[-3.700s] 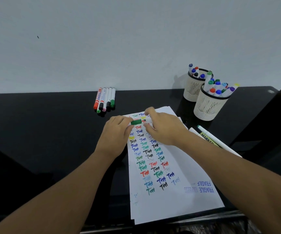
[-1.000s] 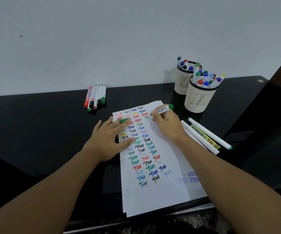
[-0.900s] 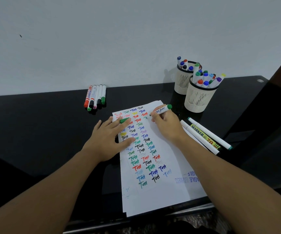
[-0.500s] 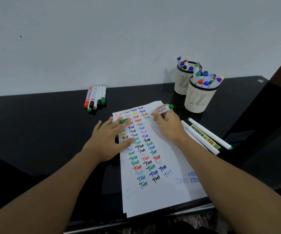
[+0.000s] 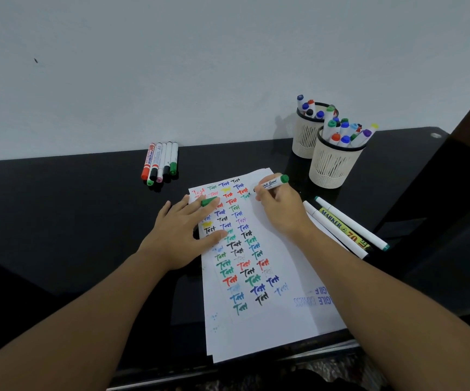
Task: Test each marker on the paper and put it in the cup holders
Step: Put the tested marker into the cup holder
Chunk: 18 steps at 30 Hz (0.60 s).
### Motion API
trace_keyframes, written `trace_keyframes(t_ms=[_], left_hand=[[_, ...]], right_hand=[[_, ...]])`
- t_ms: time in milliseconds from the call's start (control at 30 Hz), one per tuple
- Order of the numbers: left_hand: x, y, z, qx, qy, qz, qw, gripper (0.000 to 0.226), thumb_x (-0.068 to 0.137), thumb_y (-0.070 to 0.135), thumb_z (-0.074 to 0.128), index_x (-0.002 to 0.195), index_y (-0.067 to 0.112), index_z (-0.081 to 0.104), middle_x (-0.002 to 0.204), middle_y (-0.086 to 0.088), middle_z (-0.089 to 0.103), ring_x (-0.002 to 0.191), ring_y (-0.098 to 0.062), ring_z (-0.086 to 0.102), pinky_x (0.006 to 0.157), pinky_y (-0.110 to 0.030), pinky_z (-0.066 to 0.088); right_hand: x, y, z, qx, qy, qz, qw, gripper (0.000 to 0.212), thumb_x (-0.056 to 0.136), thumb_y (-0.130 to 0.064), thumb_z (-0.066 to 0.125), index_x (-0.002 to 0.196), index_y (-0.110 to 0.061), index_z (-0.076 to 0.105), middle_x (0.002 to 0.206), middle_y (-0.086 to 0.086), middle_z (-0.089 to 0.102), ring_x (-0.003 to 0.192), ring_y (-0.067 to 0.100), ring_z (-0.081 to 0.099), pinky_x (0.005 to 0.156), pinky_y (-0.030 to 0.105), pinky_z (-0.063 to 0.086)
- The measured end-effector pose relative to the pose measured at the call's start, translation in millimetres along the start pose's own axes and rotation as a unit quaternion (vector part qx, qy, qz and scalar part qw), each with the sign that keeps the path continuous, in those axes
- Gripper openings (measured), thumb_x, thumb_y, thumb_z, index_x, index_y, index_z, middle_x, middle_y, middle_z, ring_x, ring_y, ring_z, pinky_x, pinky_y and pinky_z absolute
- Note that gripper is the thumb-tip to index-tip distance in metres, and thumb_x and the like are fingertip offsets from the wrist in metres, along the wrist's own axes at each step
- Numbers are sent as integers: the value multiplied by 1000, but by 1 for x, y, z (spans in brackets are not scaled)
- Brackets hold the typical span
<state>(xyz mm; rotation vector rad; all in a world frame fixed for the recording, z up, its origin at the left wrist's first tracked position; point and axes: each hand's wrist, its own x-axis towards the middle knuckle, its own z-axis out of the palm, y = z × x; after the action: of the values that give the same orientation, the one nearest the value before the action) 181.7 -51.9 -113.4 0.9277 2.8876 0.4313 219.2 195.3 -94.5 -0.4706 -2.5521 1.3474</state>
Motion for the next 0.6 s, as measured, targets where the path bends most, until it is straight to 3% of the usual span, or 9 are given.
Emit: trace_keyframes(t_ms=[100,300,533,600], left_hand=[[0,0,-1,-2,2,-1,1000,76,85,86,29,152,58,6,167,15,11,155,-15,0,125,-48,-6],[0,-1,1,-3,6,-3,1000,77,86,85,31,153,57,8,167,15,13,155,-14,1,125,-48,-5],[-2,1,-1,-20,18,0,1000,77,86,84,34,154,56,10,167,11,17,155,-16,5,125,-49,-2],[-3,2,-2,-49,33,-5,998,79,88,81,37,155,54,7,165,10,23,155,-17,11,126,-49,1]], right_hand=[[0,1,2,-15,0,-5,1000,33,105,-41,54,112,-11,64,104,2,70,92,14,66,86,36,56],[0,3,-1,31,2,3,999,30,105,-41,55,106,-13,66,95,0,70,92,15,68,83,34,57],[2,3,1,3,15,-11,1000,31,105,-39,55,102,-9,64,93,5,71,87,19,69,84,44,59],[1,3,-1,35,28,-16,999,23,105,-38,57,101,-16,62,91,4,70,87,18,68,85,43,59]])
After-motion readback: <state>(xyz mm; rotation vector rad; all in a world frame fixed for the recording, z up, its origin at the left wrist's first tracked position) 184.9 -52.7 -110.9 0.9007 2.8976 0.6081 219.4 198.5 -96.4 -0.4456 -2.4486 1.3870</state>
